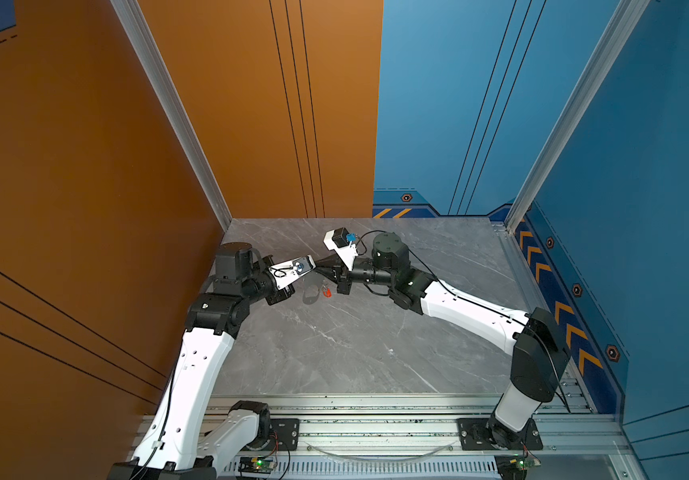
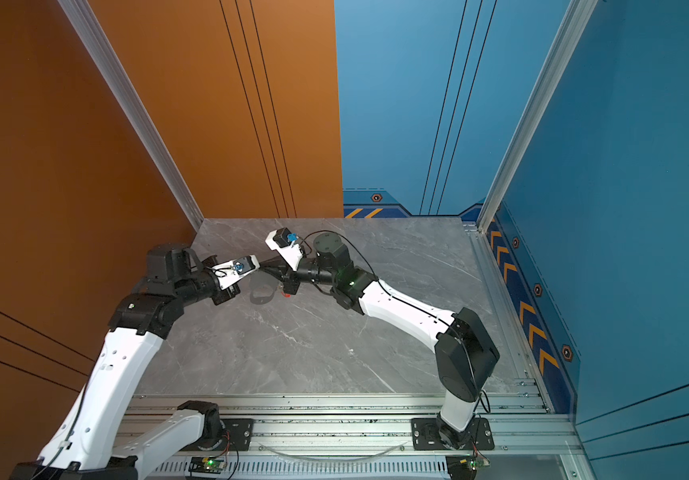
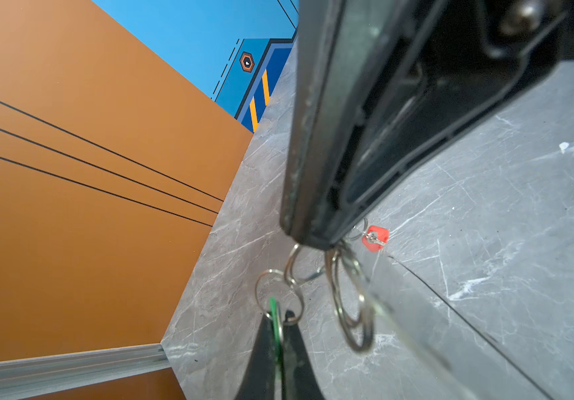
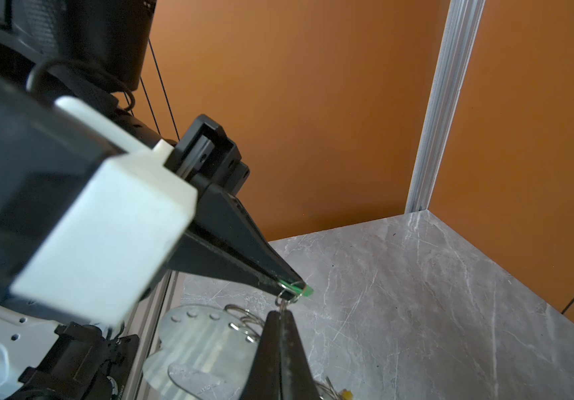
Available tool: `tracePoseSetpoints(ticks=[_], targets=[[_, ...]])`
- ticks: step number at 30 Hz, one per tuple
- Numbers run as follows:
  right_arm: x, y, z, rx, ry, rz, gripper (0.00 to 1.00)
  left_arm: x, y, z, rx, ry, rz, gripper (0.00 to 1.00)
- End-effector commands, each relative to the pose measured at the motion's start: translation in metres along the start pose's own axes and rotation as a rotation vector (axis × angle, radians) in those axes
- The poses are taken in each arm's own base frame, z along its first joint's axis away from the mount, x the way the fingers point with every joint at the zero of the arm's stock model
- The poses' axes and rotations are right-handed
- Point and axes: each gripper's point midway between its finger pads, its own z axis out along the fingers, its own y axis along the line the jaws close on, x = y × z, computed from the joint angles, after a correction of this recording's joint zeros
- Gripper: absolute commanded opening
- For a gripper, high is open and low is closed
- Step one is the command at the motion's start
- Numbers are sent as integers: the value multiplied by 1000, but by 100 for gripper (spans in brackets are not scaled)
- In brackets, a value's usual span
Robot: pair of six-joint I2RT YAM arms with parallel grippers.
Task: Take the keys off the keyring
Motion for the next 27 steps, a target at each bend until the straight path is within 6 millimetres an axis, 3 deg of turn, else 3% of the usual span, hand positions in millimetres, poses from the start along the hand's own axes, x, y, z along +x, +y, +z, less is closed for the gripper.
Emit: tracePoseSetpoints(ticks=[1, 11, 19, 27], targets=[[-9, 7, -4, 8, -9, -67, 2, -9, 7, -13, -23, -26, -59, 0], [25, 3, 10, 17, 68, -75, 12, -25, 13, -24, -37, -76, -67, 0], [24, -4, 19, 24, 82, -74, 23, -27, 14, -24, -35, -85, -66, 0], [19, -11, 27, 10, 77, -44, 24, -25, 12, -21, -25, -83, -75, 0]])
